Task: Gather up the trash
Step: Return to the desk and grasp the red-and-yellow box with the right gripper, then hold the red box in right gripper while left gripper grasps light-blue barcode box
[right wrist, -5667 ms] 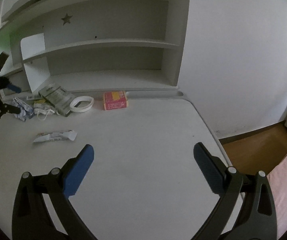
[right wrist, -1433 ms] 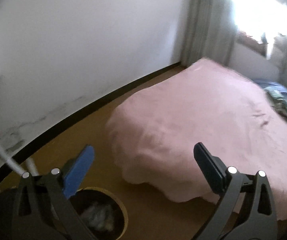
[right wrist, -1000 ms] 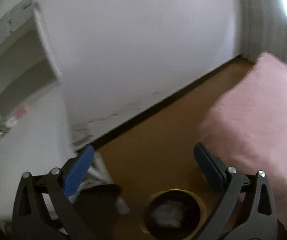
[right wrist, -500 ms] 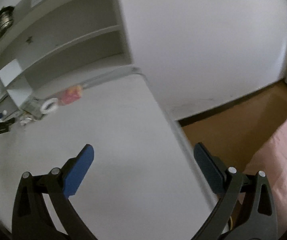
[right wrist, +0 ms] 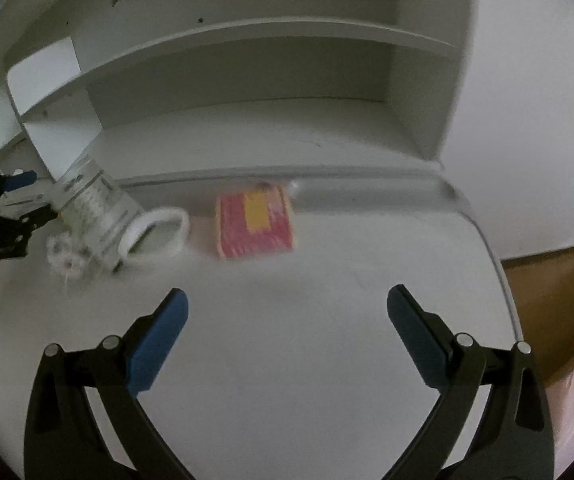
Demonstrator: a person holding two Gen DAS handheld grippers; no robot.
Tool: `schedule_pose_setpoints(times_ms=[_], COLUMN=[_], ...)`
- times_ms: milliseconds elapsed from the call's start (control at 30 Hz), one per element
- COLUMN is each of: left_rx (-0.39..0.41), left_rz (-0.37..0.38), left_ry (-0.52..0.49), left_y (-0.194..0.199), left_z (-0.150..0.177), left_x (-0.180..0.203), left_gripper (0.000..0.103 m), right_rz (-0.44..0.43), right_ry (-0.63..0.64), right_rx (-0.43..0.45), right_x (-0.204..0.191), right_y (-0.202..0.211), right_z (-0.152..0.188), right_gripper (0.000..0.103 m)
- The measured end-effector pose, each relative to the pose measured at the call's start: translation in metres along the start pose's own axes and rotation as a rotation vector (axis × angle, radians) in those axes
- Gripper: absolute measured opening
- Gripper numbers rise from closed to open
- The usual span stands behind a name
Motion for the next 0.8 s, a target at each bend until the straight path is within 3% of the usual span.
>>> schedule_pose_setpoints(times_ms=[167, 367, 400, 433, 467, 500, 600, 800], left_rx=[0.01, 0.021, 0.023, 0.026, 0.025, 0.021, 0.044, 0.066], left_rz=[0.034, 0.029, 0.031, 0.033, 0.046, 0.051, 0.083, 0.148], left_ry=[-0.031, -0.093, -0.095, -0.098, -0.103, -0.105, -0.1, -0.002], left_y=[-0.006, -0.013, -0.014, -0.009, -0.01, -0.012, -0.005, 0.002], left_z=[-0.007, -0.016, -0.018, -0.019, -0.02, -0.019, -0.02, -0.022], left_x=[0.016, 0.029, 0.03, 0.035, 0.04, 0.041, 0.044, 0.043], left_gripper=[0.096, 0.096, 0.094, 0.089, 0.07, 0.057, 0.046, 0.039], right_rz=[0.003, -0.008, -0.014, -0.024, -0.031, -0.042, -0.041, -0.059], right_ry=[0.006, 0.001, -0.003, -0.007, -0.015, -0.026, -0.048, -0.049], right_rx=[-0.035, -0.024, -0.016, -0.01, -0.009, -0.003, 0.043, 0.059], right_x=[-0.005, -0.002, -0.001, 0.0, 0.001, 0.002, 0.007, 0.006], right_y=[-0.032, -0.037, -0.035, -0.034, -0.034, -0.033, -0.023, -0.018], right_z=[-0.016, -0.019, -0.02, -0.021, -0.02, -0.021, -0.024, -0.024], right_gripper=[0.094, 0.068, 0.056, 0.051, 0.051, 0.051, 0.051, 0.051])
Point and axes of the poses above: each gripper's, at about its wrist camera, not at the fingertips, and y roughly against the way its jaws point, x to its right, z to its underside, the point moved 10 cm from there along -y, roughly the way its jaws point, and after that the axes turned 7 degrees about x, right-handed, at the moved point
